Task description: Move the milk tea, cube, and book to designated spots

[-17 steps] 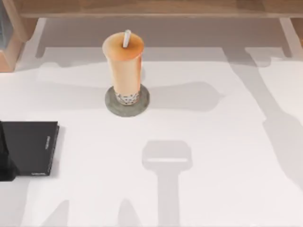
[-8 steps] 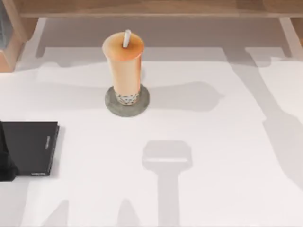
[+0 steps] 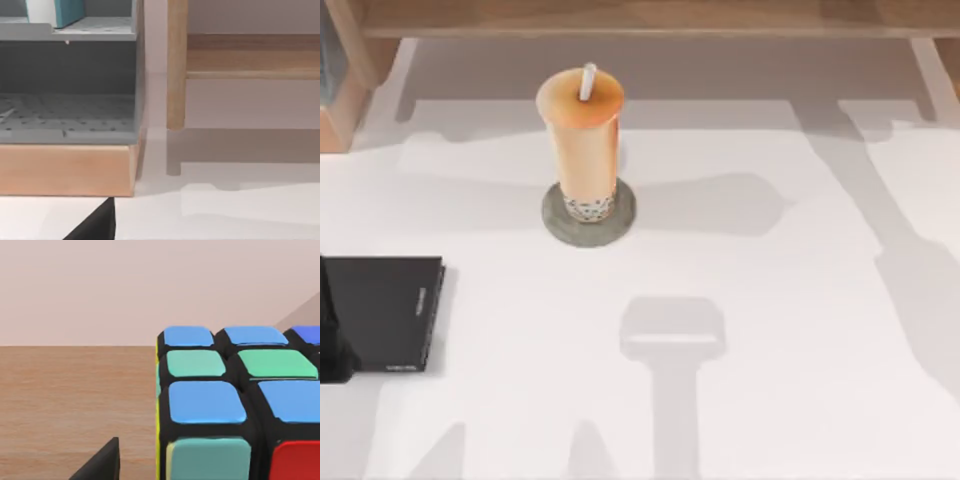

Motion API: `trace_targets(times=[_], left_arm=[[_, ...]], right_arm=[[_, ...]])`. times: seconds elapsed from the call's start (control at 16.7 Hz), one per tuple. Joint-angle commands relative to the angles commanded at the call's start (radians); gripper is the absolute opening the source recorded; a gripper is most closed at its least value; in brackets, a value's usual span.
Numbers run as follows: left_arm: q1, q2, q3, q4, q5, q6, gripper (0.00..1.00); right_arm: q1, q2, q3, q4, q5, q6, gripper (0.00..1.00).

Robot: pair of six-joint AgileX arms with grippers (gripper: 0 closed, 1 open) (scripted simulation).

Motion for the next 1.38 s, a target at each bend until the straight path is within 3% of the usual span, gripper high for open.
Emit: trace_targets(times=[0.9,1.14,1.38], left_arm=[[0.000,0.000,0.000,0.000,0.000,0.000,1.00],[0.000,0.000,0.000,0.000,0.000,0.000,1.00],[0.000,0.000,0.000,0.000,0.000,0.000,1.00]], right_arm=[[-0.001,-0.202,-0.233,0.036,-0.001,0.003,1.00],[-0.037,-0.449,-0.474,0.026,-0.047,0.003,1.00],[-0.089,-0.842,-0.856,-0.002,-0.107,-0.003,1.00]])
